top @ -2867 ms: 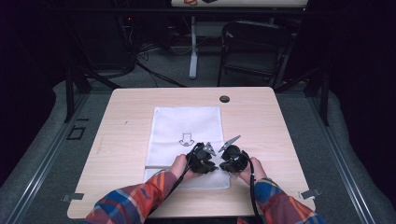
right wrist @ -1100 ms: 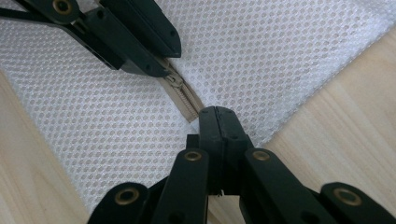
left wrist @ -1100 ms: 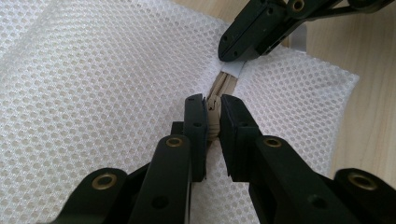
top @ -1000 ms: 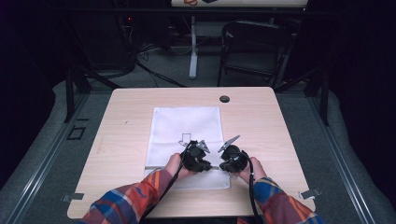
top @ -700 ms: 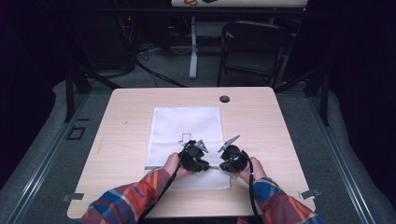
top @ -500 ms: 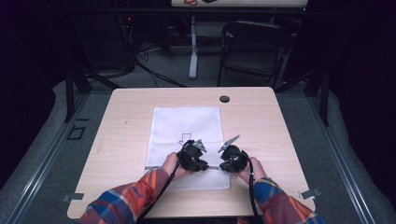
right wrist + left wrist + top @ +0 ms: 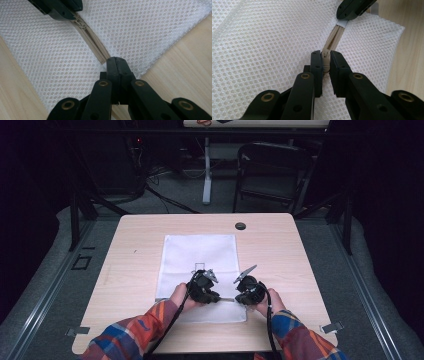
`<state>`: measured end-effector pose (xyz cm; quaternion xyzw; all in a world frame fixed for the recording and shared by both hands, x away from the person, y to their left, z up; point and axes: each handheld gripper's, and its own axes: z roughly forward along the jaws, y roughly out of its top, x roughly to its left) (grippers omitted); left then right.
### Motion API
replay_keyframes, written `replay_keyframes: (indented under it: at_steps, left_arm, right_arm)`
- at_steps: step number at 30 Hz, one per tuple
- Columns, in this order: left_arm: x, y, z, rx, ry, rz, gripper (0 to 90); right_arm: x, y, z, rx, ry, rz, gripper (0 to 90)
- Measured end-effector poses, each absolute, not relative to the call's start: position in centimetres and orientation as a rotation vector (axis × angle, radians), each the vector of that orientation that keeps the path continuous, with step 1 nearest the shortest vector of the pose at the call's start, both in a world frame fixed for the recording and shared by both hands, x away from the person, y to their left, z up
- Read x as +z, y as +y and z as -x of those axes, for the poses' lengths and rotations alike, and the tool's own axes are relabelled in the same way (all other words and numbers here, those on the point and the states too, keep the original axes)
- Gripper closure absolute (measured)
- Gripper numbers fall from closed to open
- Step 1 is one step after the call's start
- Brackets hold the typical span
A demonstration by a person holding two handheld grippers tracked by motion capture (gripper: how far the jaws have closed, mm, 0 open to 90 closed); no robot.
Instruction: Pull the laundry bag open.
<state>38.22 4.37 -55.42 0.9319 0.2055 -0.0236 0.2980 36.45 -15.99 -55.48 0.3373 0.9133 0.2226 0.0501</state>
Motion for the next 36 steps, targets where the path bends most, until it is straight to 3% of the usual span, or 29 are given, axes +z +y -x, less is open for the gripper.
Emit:
replay_keyframes:
  at_steps: [27, 28, 36]
  left_arm:
    - [-55.4, 5.1, -38.1, -0.078, 0.554, -2.488, 80.8]
    - [-55.4, 5.3, -38.1, -0.027, 0.555, -2.498, 90.0]
    - [-54.7, 7.6, -38.9, -0.07, 0.637, -2.425, 88.0]
  right_arm:
    - [-55.5, -16.1, -36.4, 0.683, 2.782, -1.037, 90.0]
    - [-55.6, -16.1, -36.4, 0.703, 2.78, -1.045, 90.0]
    - [-55.5, -16.3, -36.5, 0.677, 2.783, -1.045, 90.0]
